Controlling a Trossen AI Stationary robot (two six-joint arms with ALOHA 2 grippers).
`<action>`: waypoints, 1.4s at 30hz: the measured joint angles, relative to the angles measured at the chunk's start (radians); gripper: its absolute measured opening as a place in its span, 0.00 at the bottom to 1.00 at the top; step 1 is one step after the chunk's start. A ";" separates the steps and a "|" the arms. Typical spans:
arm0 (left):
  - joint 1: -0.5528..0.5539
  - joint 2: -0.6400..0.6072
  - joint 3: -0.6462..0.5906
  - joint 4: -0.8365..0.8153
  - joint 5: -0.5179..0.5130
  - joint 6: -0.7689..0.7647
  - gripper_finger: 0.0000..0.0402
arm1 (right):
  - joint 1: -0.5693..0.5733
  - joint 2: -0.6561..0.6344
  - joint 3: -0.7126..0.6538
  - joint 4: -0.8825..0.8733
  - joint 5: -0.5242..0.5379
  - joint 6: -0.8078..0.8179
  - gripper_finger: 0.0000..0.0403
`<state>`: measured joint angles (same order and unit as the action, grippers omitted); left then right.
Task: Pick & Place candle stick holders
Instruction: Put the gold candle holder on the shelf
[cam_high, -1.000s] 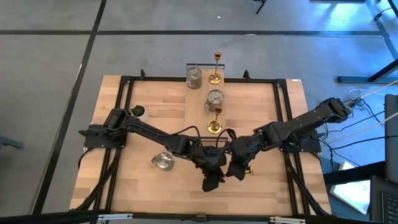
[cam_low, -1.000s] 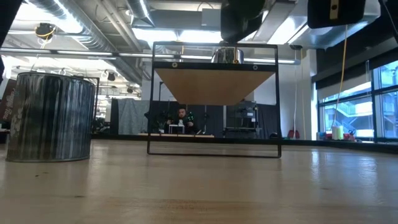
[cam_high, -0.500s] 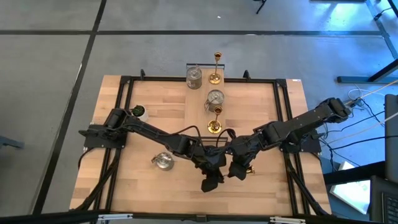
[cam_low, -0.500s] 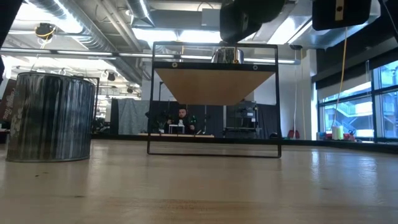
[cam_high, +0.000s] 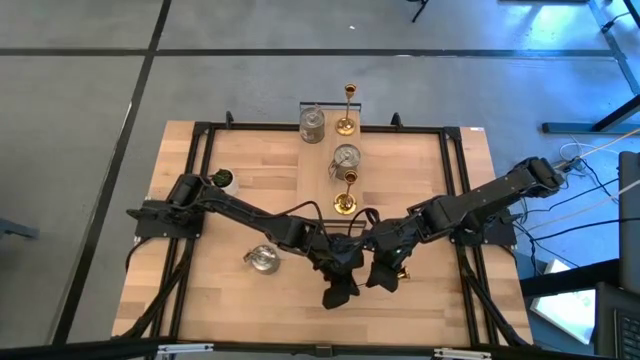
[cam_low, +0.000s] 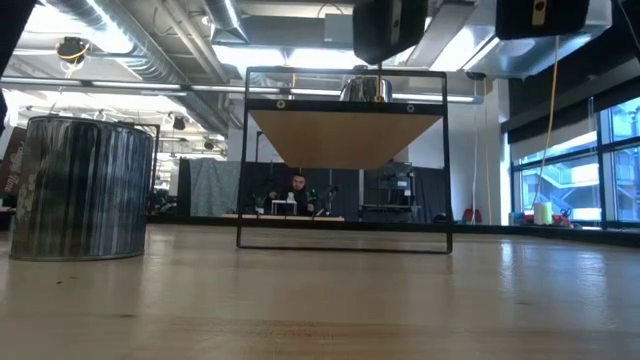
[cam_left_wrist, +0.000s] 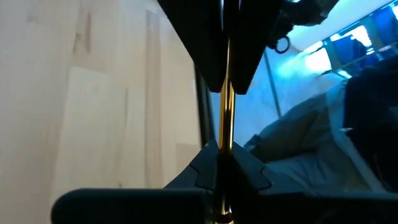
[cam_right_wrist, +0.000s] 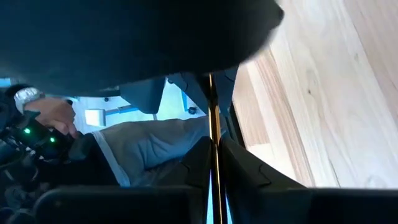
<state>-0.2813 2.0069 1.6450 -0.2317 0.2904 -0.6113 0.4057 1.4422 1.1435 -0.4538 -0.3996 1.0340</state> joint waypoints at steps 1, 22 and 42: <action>0.000 -0.001 0.000 0.002 0.010 -0.007 0.02 | 0.000 0.000 0.009 -0.004 0.003 -0.013 0.10; -0.069 -0.001 0.001 -0.012 -0.042 -0.108 0.02 | -0.009 -0.045 0.176 -0.198 0.236 -0.183 0.43; -0.091 -0.131 -0.001 -0.134 -0.319 -0.108 0.02 | 0.186 -0.422 0.179 -0.180 0.820 -0.414 0.43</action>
<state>-0.3723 1.8754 1.6444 -0.3659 -0.0282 -0.7193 0.5919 1.0201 1.3220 -0.6341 0.4206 0.6198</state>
